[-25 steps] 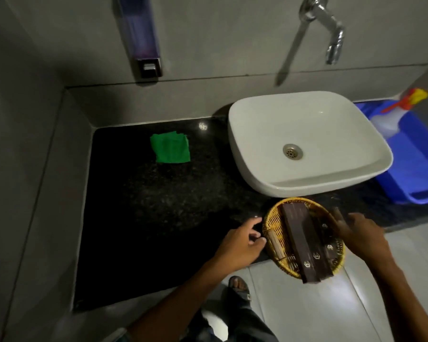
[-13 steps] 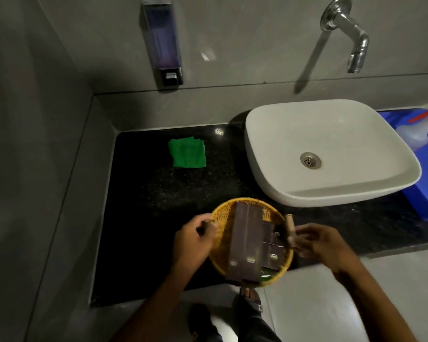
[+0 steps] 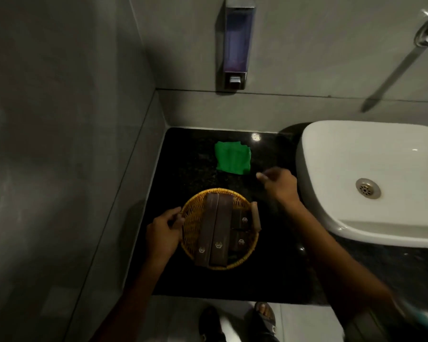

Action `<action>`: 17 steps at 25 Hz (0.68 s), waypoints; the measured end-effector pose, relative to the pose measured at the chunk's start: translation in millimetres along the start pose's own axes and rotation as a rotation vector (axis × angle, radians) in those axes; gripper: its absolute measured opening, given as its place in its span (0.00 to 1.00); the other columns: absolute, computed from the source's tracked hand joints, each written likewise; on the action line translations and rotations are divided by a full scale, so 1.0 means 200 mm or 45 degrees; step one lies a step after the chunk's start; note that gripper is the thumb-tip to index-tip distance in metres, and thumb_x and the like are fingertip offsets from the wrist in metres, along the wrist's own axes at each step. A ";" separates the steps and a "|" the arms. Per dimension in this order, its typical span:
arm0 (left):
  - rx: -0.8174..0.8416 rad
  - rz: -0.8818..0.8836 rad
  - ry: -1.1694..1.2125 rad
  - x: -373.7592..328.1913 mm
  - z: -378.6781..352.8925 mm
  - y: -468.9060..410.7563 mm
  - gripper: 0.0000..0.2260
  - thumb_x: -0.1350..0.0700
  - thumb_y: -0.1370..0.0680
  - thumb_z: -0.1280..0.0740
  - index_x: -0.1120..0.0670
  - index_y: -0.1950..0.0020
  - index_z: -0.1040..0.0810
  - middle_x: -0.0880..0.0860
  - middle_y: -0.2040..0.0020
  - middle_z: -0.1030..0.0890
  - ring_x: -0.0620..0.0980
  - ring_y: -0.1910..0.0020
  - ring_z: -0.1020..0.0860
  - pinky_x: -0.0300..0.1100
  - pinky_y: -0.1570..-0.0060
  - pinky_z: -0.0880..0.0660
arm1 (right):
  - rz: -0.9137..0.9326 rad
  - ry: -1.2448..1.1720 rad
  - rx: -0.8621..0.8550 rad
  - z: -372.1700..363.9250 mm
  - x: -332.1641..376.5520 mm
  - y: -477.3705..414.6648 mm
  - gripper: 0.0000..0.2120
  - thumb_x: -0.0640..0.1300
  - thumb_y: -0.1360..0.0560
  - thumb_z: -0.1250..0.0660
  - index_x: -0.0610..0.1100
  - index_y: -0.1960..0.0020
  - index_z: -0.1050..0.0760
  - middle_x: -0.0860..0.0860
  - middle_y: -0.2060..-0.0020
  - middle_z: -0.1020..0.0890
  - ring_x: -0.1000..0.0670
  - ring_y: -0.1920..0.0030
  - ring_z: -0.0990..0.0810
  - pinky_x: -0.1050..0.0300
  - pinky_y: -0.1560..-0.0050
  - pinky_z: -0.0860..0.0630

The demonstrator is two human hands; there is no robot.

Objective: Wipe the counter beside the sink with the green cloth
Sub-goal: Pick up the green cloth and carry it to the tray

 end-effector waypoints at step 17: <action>-0.008 -0.037 0.420 -0.80 -0.47 0.26 0.16 0.43 0.24 0.36 0.43 0.37 0.30 0.49 0.47 0.19 0.50 0.51 0.19 0.50 0.50 0.20 | -0.244 -1.234 0.678 0.24 0.08 -0.03 0.23 0.32 0.36 0.39 0.31 0.42 0.23 0.37 0.49 0.20 0.39 0.49 0.22 0.43 0.44 0.25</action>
Point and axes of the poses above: each hand's wrist, its own y-axis away from the middle knuckle, its own z-axis out of the back of the hand, x = y × z, the point moved 10 cm from there along -y, towards the middle knuckle
